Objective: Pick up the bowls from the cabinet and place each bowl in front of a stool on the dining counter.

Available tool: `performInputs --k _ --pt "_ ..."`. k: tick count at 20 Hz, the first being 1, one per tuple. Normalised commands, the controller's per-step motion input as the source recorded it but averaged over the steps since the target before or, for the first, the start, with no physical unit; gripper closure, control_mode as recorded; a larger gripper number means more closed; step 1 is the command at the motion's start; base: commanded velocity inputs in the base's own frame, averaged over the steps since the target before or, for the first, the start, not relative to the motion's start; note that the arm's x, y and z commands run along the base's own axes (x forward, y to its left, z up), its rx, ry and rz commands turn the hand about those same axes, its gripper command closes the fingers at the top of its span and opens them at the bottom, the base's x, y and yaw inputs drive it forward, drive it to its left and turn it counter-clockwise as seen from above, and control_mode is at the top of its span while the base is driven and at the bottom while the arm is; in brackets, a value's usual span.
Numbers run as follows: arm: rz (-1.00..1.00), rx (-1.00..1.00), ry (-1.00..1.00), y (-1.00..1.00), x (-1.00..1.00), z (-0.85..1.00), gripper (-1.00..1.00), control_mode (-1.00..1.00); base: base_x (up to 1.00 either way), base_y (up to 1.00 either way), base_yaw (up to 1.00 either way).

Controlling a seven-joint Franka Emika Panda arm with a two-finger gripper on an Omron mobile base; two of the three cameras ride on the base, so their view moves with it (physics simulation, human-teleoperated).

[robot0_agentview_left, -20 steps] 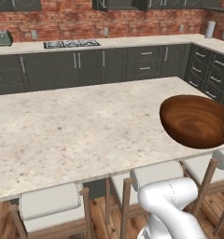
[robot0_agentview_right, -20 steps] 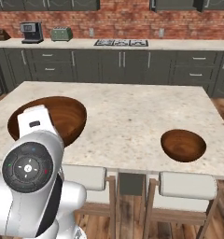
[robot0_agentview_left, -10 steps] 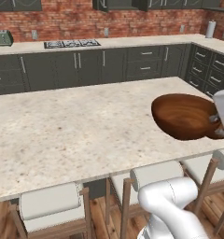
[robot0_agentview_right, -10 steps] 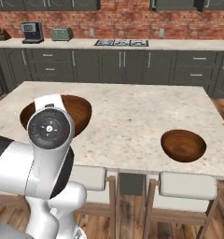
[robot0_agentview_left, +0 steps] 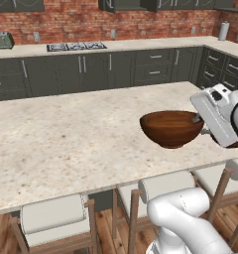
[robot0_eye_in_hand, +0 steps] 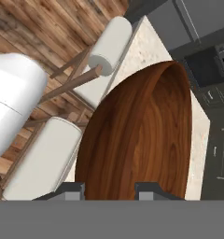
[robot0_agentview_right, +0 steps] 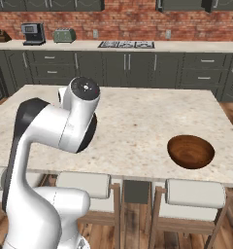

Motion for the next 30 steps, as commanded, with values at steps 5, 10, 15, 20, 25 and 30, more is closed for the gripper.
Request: performInputs --k 5,10,15,20,25,30 --pt "0.21 -0.07 0.01 0.02 0.21 -0.55 1.00 -1.00 0.00 0.00 0.00" --pt "0.27 0.00 -0.06 0.00 0.31 -0.55 1.00 -1.00 0.00 0.00 0.00" --pt "0.20 0.00 -0.01 0.02 0.41 -0.52 1.00 -1.00 0.00 0.00 0.00" --pt "0.01 -0.01 0.00 0.00 0.38 -0.28 1.00 -1.00 0.00 0.00 0.00" --pt "0.00 0.00 0.00 0.00 0.34 -0.14 1.00 -1.00 0.00 0.00 0.00" --pt "0.00 0.00 0.00 0.00 0.15 -0.14 1.00 -1.00 0.00 0.00 0.00"
